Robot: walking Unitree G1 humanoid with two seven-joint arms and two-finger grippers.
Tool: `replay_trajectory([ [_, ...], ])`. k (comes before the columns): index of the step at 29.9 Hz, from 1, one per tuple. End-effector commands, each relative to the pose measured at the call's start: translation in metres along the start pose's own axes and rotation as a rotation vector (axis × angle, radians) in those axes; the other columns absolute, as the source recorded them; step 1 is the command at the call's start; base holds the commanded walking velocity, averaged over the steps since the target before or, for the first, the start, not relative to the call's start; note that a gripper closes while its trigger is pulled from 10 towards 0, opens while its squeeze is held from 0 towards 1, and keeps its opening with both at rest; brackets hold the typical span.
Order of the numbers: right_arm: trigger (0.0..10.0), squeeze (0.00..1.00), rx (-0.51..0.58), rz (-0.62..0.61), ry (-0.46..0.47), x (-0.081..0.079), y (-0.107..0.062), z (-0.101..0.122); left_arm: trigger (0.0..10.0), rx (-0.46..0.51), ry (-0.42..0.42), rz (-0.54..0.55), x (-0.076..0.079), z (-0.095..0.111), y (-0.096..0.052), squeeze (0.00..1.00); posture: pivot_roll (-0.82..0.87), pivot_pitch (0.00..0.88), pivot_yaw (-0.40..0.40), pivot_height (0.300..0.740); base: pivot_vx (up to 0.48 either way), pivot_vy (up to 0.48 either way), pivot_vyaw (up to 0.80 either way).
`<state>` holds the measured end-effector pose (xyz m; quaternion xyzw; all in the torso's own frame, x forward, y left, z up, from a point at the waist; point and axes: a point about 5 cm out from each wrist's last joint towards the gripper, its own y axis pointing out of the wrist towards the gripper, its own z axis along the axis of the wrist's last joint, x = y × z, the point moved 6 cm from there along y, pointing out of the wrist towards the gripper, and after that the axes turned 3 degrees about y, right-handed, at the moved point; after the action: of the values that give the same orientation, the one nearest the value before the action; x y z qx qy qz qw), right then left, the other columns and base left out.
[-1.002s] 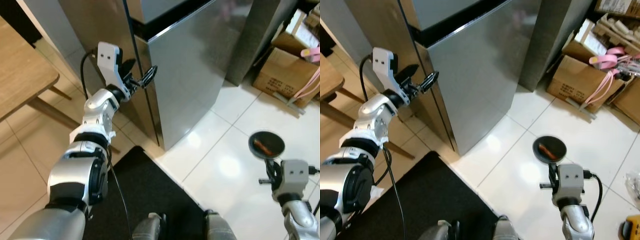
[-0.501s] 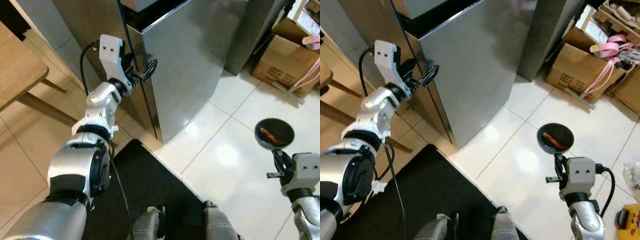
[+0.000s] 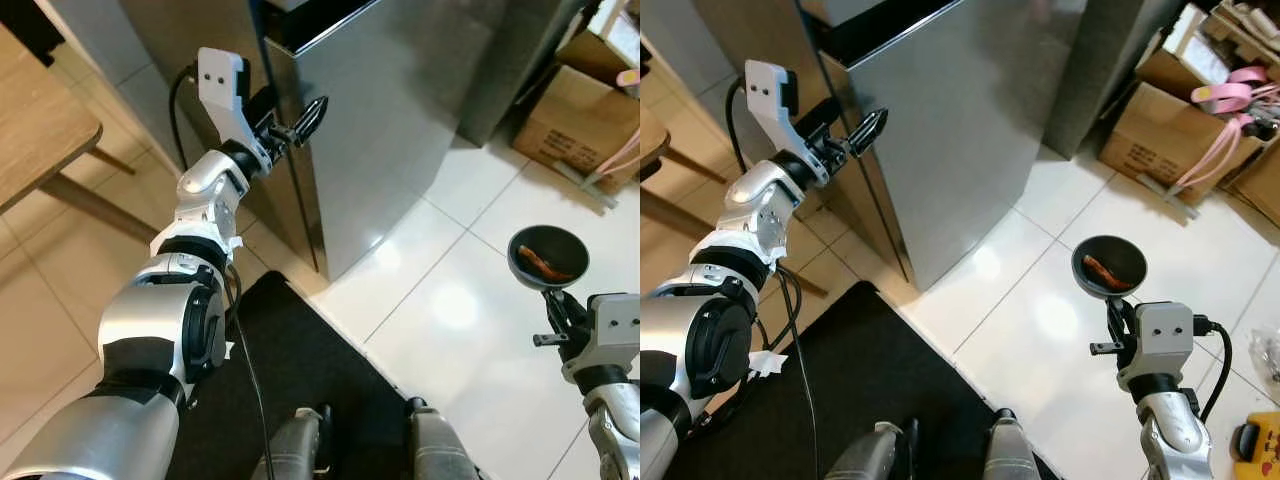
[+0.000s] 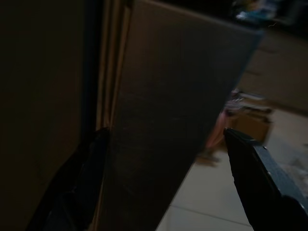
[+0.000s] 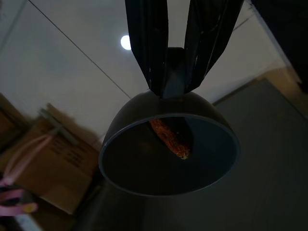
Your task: Restocking fridge
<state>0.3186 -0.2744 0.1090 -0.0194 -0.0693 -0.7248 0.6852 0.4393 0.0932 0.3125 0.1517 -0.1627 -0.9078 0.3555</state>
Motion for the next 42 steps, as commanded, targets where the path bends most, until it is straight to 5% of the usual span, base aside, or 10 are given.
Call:
replay_trajectory([
  [1, 10.0, 0.0, -0.011, -0.011, 0.008, 0.002, -0.004, -0.002, 10.0, 0.008, 0.016, -0.23, 0.042, -0.001, 0.017, 0.0, -0.26, 0.392, 0.079, 0.74, 0.0, 0.0, 0.0],
  [21, 10.0, 0.0, 0.035, -0.041, 0.027, 0.006, 0.01, 0.013, 10.0, 0.028, -0.105, -0.653, 0.127, -0.026, 0.007, 0.0, -0.24, 0.345, 0.098, 0.74, 0.0, 0.0, 0.0],
  [24, 10.0, 0.0, 0.043, -0.04, 0.032, 0.005, 0.013, 0.015, 10.0, 0.053, -0.195, -0.804, 0.176, -0.033, -0.006, 0.0, -0.24, 0.326, 0.099, 0.74, 0.0, 0.0, 0.0],
  [25, 10.0, 0.0, 0.043, -0.04, 0.032, 0.005, 0.013, 0.015, 10.0, 0.053, -0.195, -0.804, 0.176, -0.033, -0.006, 0.0, -0.24, 0.326, 0.099, 0.74, 0.0, 0.0, 0.0],
  [27, 10.0, 0.0, 0.067, -0.039, 0.036, 0.004, 0.016, 0.022, 10.0, 0.071, -0.282, -0.93, 0.221, -0.034, -0.024, 0.0, -0.23, 0.315, 0.098, 0.74, 0.0, 0.0, 0.0],
  [29, 10.0, 0.0, 0.067, -0.039, 0.036, 0.004, 0.016, 0.022, 10.0, 0.071, -0.282, -0.93, 0.221, -0.034, -0.024, 0.0, -0.23, 0.315, 0.098, 0.74, 0.0, 0.0, 0.0],
  [34, 10.0, 0.0, 0.16, -0.073, 0.026, 0.017, 0.032, 0.053, 10.0, 0.059, -0.452, -1.017, 0.27, -0.042, -0.053, 0.0, -0.22, 0.253, 0.1, 0.74, 0.0, 0.0, 0.0],
  [39, 10.0, 0.0, 0.198, -0.138, -0.014, 0.038, 0.036, 0.07, 10.0, -0.035, -0.508, -0.804, 0.241, -0.077, -0.058, 0.0, -0.22, 0.204, 0.108, 0.74, 0.0, 0.0, 0.0],
  [41, 10.0, 0.0, 0.199, -0.158, -0.04, 0.05, 0.034, 0.072, 10.0, -0.17, -0.508, -0.642, 0.222, -0.113, -0.081, 0.0, -0.22, 0.191, 0.109, 0.74, 0.0, 0.0, 0.0],
  [42, 10.0, 0.0, 0.198, -0.165, -0.035, 0.058, 0.032, 0.072, 10.0, -0.308, -0.487, -0.499, 0.204, -0.151, -0.109, 0.0, -0.21, 0.178, 0.112, 0.74, 0.0, 0.0, 0.0],
])
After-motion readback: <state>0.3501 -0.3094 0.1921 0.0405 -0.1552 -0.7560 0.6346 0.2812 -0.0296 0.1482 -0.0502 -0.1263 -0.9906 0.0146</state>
